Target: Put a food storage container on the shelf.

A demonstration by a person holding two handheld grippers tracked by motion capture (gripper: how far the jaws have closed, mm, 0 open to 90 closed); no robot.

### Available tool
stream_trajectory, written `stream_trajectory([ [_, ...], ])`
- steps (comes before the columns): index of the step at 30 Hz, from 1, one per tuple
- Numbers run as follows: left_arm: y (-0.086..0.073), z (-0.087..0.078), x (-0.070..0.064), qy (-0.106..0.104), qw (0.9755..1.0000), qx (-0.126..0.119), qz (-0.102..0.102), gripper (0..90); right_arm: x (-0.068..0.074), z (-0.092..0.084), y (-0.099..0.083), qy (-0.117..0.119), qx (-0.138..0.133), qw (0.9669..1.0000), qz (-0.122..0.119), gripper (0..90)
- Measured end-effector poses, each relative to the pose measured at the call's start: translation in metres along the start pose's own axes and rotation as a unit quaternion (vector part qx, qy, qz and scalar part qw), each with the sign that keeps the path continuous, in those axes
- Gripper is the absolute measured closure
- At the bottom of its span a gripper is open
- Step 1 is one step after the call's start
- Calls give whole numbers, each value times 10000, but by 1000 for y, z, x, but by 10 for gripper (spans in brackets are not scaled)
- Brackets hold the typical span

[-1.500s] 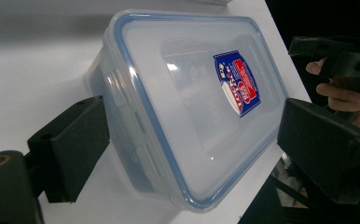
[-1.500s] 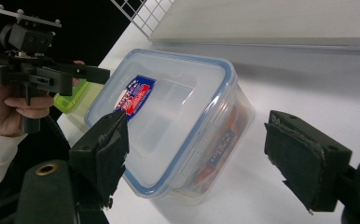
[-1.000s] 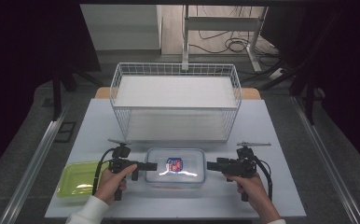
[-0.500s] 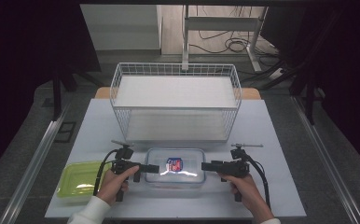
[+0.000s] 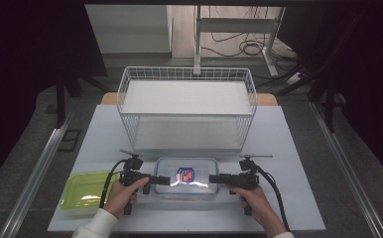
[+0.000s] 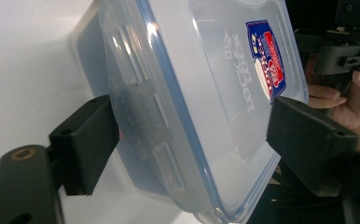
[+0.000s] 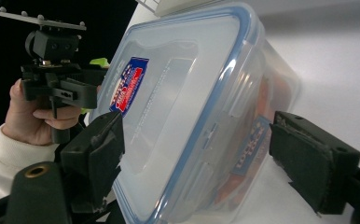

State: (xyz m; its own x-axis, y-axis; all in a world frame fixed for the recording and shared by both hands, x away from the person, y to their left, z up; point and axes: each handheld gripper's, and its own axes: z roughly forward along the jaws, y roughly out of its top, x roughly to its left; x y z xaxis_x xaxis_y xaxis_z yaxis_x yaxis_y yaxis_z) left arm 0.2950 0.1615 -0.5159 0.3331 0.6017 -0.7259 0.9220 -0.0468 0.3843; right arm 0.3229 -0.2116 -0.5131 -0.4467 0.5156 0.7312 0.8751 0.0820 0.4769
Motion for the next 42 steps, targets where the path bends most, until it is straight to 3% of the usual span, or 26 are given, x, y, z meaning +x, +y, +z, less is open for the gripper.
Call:
stream_trajectory([
  [5, -3, -3, 0, -16, 10000, -35, -50, 223, -1, 3, -1, 109, 64, 9998, 131, 256],
  [8, -4, -5, 0, 13, 10000, -53, -81, 263, -2, 5, -2, -10, 120, 9998, 155, 306],
  [14, -5, -7, -2, 7, 9998, -148, -113, 302, -3, -2, -2, 72, 60, 9997, 224, 408],
  [42, -9, -23, -9, -157, 9988, -452, 98, 464, -1, -15, -3, 224, -151, 9993, 261, 528],
])
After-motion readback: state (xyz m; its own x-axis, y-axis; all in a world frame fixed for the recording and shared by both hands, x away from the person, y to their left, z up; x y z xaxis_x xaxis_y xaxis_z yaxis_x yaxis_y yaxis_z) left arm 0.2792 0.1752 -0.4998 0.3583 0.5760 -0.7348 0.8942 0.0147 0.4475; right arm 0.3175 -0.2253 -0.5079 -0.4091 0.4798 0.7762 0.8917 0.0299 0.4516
